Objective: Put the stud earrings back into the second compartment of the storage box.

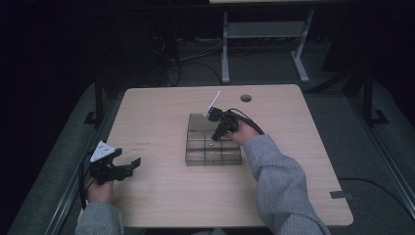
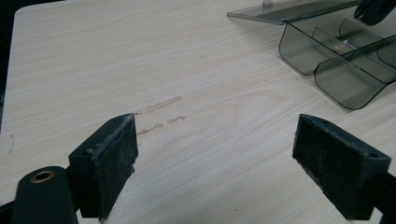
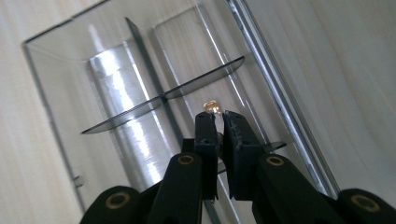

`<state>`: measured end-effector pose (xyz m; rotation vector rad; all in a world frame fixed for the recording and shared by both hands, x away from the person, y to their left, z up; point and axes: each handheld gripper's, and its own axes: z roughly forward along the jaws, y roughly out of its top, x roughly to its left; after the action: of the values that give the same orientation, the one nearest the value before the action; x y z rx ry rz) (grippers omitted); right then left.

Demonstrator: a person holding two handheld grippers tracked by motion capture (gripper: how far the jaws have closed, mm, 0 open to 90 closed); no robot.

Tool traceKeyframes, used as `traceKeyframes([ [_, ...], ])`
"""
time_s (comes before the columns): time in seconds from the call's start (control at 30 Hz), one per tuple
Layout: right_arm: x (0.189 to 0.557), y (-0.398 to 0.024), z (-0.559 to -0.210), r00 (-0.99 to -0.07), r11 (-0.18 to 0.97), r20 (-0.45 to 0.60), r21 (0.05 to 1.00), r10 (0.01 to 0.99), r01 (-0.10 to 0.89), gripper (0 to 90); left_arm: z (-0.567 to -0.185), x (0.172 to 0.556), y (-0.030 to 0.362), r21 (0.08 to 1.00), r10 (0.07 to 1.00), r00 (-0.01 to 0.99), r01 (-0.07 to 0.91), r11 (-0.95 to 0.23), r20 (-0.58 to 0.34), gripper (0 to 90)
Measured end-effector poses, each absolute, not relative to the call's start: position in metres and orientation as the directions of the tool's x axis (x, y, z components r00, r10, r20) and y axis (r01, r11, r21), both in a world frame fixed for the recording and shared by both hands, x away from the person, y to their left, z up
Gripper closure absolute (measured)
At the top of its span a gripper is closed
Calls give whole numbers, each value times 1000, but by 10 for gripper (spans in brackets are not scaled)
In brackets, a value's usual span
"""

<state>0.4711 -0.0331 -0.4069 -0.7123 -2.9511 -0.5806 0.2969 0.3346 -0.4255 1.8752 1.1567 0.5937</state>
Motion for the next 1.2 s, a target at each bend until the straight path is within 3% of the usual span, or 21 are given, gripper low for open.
traceKeyframes([
  [0.47,483,-25,-427,-882,826,147,309,448,472,838,-426,297,335,842,884,465,490,-226,-34,137],
  [1.2,483,-29,-425,-879,815,160,329,450,477,806,-426,298,334,841,883,469,490,-230,-32,137],
])
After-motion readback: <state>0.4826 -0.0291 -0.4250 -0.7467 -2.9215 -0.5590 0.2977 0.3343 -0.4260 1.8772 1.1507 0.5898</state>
